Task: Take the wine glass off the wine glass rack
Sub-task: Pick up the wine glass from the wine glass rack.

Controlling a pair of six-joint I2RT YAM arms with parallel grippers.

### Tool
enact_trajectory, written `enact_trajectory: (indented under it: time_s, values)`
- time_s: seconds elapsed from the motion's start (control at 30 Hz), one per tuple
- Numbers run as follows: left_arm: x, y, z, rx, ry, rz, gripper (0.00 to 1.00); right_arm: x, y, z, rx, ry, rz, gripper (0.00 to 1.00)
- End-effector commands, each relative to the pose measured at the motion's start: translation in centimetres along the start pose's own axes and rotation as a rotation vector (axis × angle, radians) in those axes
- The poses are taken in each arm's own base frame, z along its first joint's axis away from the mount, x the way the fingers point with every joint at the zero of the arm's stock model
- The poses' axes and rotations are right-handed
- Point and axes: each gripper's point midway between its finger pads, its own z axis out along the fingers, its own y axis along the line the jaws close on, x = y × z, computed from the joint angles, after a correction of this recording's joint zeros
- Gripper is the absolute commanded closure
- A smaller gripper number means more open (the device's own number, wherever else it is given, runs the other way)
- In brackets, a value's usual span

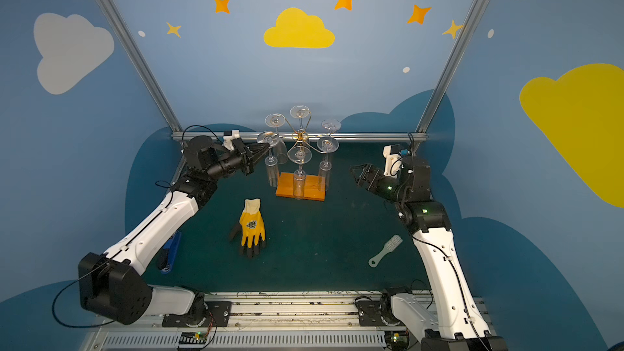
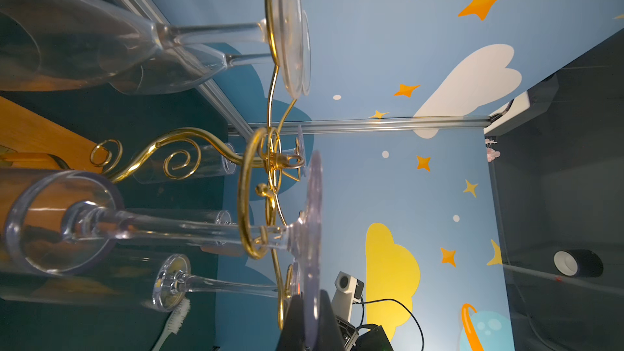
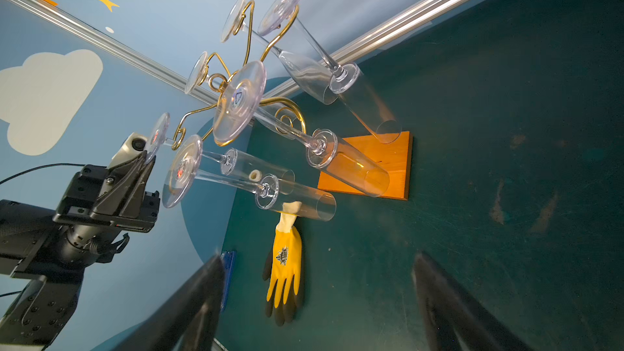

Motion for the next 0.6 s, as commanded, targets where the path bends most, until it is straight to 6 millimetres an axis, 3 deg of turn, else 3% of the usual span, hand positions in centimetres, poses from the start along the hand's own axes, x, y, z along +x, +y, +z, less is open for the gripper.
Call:
enact_trajectory:
  time_s: [0.0,0.37,0.57]
  values:
    - [0.5,-1.6,-0.8,0.036,-0.009,0.054,0.97,-0.6,0.9,-0.5,-0.014,-0.017,-0.025,0.14]
    - [0.0,-1.4,-1.0,0.032,-0.027,0.065,0.97,-0.9,1.0,-0.7,-0.012,-0.025,-0.025,0.14]
    - [-1.2,-1.3,-1.7,0.031,-0.067,0.071,0.97,-0.8,0.9,-1.0,-0.001,-0.034,-0.02,0.14]
